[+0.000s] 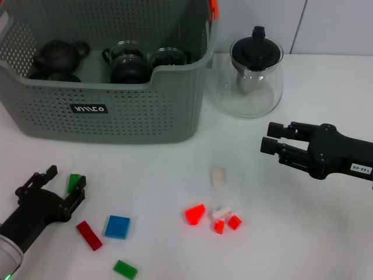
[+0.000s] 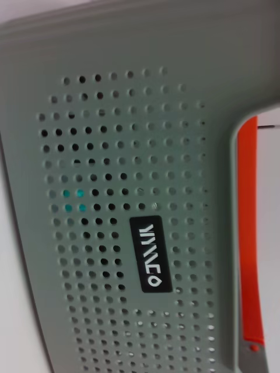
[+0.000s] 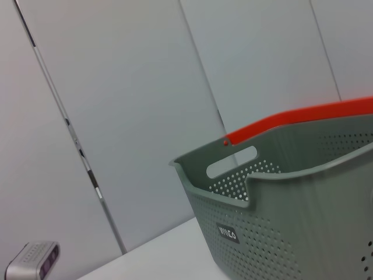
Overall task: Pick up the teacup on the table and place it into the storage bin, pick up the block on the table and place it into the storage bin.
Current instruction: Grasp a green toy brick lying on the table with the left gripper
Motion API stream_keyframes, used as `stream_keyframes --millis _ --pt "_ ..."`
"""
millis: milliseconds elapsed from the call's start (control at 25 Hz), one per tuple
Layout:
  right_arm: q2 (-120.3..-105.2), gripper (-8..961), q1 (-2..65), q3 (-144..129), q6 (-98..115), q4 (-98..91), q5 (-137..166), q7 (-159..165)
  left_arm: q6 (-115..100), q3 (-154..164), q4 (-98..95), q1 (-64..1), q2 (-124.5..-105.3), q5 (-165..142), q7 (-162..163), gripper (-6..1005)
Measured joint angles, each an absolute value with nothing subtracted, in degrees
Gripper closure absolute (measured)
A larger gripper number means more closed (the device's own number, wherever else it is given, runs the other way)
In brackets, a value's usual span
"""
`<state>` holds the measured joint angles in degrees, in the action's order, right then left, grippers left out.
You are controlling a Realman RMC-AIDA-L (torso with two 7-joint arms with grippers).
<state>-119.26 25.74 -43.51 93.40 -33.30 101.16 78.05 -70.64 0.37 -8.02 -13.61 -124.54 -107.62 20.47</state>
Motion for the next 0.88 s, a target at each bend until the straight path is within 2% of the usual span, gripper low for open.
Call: stream_keyframes --millis 880 --pt "-119.20 479 25.7 -43.5 93.4 -33.3 101.2 78.0 -72.7 1.2 -7.2 -12.0 -124.64 -108.3 16.8 333"
